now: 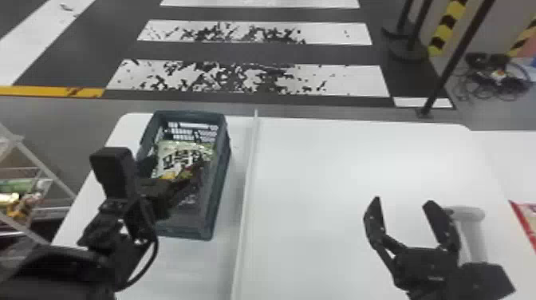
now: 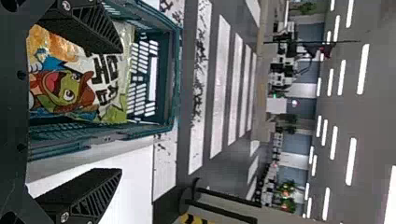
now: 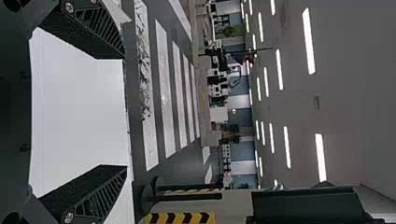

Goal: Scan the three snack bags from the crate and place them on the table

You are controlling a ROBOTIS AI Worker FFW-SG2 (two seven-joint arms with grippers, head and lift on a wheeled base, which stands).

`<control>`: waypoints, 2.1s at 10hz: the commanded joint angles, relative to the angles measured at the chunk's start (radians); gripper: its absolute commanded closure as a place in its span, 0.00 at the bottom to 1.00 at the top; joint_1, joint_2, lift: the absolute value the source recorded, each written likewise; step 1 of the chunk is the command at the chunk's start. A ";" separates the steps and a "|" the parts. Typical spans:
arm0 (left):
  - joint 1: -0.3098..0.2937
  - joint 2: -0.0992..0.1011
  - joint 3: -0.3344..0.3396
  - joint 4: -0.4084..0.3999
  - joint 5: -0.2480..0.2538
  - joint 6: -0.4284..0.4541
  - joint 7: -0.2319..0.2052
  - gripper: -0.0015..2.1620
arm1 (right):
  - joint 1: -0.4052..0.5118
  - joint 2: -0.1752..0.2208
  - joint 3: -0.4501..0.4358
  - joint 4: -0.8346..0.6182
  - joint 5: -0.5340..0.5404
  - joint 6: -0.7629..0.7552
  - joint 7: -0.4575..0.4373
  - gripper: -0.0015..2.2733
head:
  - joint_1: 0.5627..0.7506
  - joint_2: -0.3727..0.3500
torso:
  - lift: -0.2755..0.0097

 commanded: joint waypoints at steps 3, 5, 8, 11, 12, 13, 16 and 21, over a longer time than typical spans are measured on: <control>-0.147 0.011 0.050 0.060 0.023 0.154 -0.005 0.04 | -0.020 -0.003 0.005 0.043 0.007 0.000 0.001 0.05 | 0.70 0.60 | 0.84; -0.231 0.017 0.065 0.138 0.023 0.267 -0.009 0.04 | -0.026 -0.005 0.010 0.060 0.010 0.000 0.003 0.05 | 0.70 0.64 | 0.84; -0.292 0.020 0.063 0.181 0.032 0.405 -0.032 0.04 | -0.062 -0.028 0.047 0.109 -0.003 -0.004 0.001 0.05 | 0.70 0.67 | 0.84; -0.341 0.020 0.065 0.230 0.041 0.559 -0.034 0.04 | -0.092 -0.057 0.068 0.135 -0.029 -0.007 0.001 0.05 | 0.70 0.68 | 0.84; -0.372 0.020 0.065 0.269 0.041 0.574 -0.040 0.04 | -0.092 -0.061 0.068 0.135 -0.037 -0.010 0.000 0.06 | 0.70 0.68 | 0.84; -0.389 0.022 0.065 0.292 0.041 0.577 -0.048 0.04 | -0.092 -0.064 0.068 0.134 -0.040 -0.013 0.000 0.06 | 0.70 0.69 | 0.84; -0.469 0.028 0.063 0.396 0.062 0.592 -0.077 0.04 | -0.086 -0.066 0.070 0.129 -0.040 -0.013 0.000 0.06 | 0.70 0.68 | 0.84; -0.505 0.014 0.045 0.477 0.059 0.629 -0.075 0.69 | -0.082 -0.083 0.070 0.120 -0.055 -0.025 -0.002 0.06 | 0.70 0.67 | 0.84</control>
